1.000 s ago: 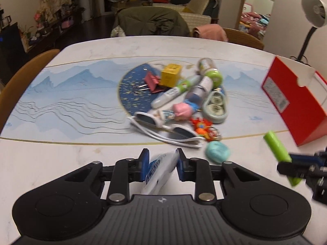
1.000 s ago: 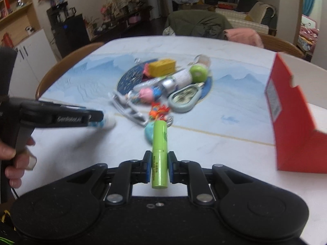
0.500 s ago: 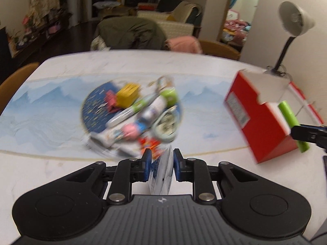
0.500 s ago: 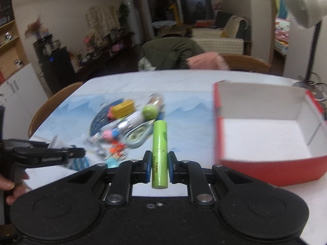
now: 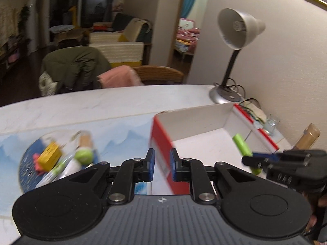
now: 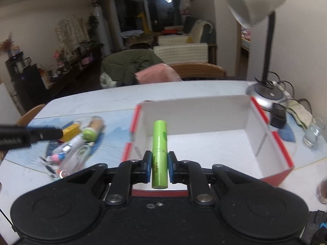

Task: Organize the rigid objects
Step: 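Carry the tube and lip-balm stick with both tools over the red shoebox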

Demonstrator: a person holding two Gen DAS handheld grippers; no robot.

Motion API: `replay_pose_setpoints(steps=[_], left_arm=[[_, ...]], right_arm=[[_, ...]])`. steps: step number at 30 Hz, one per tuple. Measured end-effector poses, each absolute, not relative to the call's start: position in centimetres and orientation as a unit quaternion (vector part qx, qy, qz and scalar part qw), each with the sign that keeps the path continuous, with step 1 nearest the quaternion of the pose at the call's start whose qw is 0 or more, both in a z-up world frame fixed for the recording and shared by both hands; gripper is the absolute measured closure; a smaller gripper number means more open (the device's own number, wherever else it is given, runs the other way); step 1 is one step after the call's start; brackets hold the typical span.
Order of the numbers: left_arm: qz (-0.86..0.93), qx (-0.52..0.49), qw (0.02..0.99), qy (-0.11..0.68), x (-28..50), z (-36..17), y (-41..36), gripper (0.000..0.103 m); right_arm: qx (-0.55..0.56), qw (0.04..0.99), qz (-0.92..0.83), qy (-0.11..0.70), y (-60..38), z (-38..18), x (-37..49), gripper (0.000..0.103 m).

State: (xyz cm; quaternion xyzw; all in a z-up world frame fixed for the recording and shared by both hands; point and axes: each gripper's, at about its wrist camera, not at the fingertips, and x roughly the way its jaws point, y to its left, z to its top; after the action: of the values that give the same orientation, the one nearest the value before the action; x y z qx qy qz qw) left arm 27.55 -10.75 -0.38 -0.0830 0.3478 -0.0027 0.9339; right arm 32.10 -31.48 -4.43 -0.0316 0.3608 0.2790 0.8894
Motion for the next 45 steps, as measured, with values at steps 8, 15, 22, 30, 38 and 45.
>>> replay_pose_setpoints(steps=[8,15,22,30,38,45], left_arm=[[0.03,-0.064,0.916,0.395,29.5,-3.3,-10.8,0.087],[0.026,-0.09,0.898,0.431,29.8,-7.8,-9.8,0.084],[0.027,-0.115,0.884,0.452,31.4,-11.5,-10.1,0.082],[0.022,-0.114,0.881,0.458,33.1,-13.3,-11.0,0.082],[0.046,-0.122,0.879,0.459,34.4,-13.7,-10.8,0.057],[0.063,-0.16,0.869,0.463,34.9,-14.1,-10.5,0.036]], right_arm=[[-0.027,0.888,0.281,0.364,-34.1,-4.9,33.2,0.088],[-0.023,0.883,0.285,0.372,-35.3,-5.1,33.9,0.088],[-0.032,0.878,0.28,0.386,-35.6,-5.9,34.4,0.088],[-0.059,0.873,0.272,0.401,-35.2,-7.3,35.5,0.088],[-0.063,0.87,0.279,0.401,-35.1,-7.6,37.0,0.088],[-0.058,0.865,0.286,0.408,-35.5,-8.2,37.6,0.088]])
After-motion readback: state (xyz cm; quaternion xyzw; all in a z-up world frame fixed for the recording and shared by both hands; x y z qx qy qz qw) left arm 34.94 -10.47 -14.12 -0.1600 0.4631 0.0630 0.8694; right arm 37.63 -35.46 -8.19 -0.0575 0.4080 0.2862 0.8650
